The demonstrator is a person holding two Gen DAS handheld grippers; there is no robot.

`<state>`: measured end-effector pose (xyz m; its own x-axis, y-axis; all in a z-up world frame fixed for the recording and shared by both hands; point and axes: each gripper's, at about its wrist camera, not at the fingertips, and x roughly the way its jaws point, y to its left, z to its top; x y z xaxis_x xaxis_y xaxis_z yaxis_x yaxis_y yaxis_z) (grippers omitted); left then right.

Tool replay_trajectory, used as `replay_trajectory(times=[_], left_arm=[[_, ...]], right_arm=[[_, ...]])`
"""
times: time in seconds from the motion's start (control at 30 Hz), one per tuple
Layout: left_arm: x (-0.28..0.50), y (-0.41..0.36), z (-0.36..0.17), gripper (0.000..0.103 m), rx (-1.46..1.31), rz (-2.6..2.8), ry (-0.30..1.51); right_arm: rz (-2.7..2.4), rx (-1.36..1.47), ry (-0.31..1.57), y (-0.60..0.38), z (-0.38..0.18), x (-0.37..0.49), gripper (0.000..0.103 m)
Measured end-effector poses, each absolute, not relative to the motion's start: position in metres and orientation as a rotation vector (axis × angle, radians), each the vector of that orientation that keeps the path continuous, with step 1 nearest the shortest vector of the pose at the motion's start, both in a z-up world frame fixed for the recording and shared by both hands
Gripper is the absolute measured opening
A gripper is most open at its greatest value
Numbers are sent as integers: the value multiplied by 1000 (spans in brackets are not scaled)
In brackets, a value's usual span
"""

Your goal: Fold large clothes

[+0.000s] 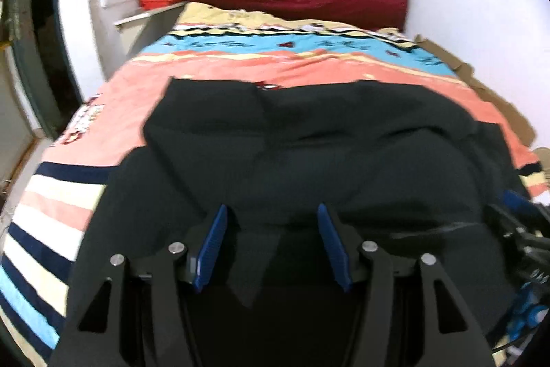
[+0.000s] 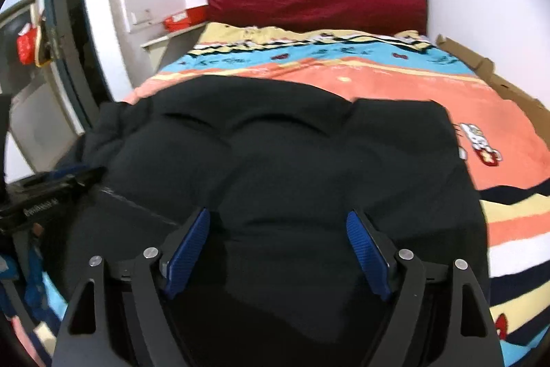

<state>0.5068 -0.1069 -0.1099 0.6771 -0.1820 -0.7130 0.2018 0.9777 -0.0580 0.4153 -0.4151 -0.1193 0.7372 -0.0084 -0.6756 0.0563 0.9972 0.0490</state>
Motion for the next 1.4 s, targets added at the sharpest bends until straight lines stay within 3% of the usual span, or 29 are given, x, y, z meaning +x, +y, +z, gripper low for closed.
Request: replay_trajectory(times=[0.23,1.03,1.4], left_arm=[[485,-85,-109,54,0,-161,781],[321,-54,-40,54,-4,-157,726],[278,-51,-42,54,9,-176,747]], right_arm=[[-134,60,762,-432,-116,395,81],[-133,-119,630,-355,-40,219,81],[-156,-162,591,-347,-27,172,81]])
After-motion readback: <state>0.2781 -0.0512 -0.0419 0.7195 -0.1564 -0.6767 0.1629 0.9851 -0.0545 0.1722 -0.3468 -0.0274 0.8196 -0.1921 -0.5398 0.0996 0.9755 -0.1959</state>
